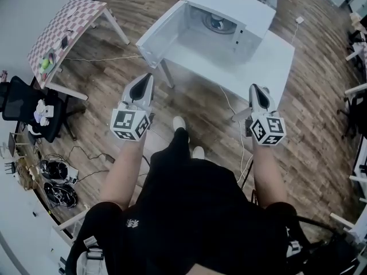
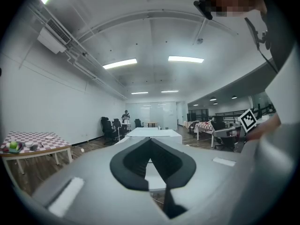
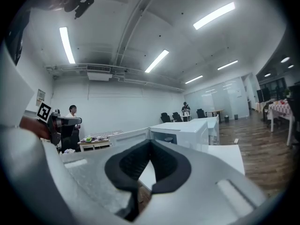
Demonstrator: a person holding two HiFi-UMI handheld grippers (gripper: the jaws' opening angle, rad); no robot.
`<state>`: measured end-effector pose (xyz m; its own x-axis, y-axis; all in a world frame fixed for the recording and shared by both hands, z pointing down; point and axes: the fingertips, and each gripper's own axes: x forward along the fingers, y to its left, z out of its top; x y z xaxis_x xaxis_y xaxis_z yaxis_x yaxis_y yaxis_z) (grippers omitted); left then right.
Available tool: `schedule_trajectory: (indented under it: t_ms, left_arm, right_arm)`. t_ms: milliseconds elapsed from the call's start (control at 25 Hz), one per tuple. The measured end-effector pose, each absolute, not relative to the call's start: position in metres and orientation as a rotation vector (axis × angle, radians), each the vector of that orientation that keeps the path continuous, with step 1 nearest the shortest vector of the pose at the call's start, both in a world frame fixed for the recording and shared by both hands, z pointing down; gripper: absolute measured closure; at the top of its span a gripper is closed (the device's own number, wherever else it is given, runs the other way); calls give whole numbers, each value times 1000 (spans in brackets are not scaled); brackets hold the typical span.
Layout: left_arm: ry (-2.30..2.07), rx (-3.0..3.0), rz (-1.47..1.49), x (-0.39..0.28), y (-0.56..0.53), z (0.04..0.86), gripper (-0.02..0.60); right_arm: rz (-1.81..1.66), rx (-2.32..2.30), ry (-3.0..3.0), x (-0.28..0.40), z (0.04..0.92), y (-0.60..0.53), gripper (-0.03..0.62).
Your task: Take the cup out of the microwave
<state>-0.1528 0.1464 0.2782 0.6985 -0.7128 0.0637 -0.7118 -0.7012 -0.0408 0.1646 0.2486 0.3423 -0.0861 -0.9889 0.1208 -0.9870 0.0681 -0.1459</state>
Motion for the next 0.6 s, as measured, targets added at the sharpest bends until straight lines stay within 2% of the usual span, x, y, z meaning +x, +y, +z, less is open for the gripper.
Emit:
schedule_trajectory:
  t_ms: [600]
  left_arm:
    - [1033, -2950, -107, -80, 54, 289, 581]
  right_arm:
    - [-306, -2165, 2243, 188, 346, 170, 592]
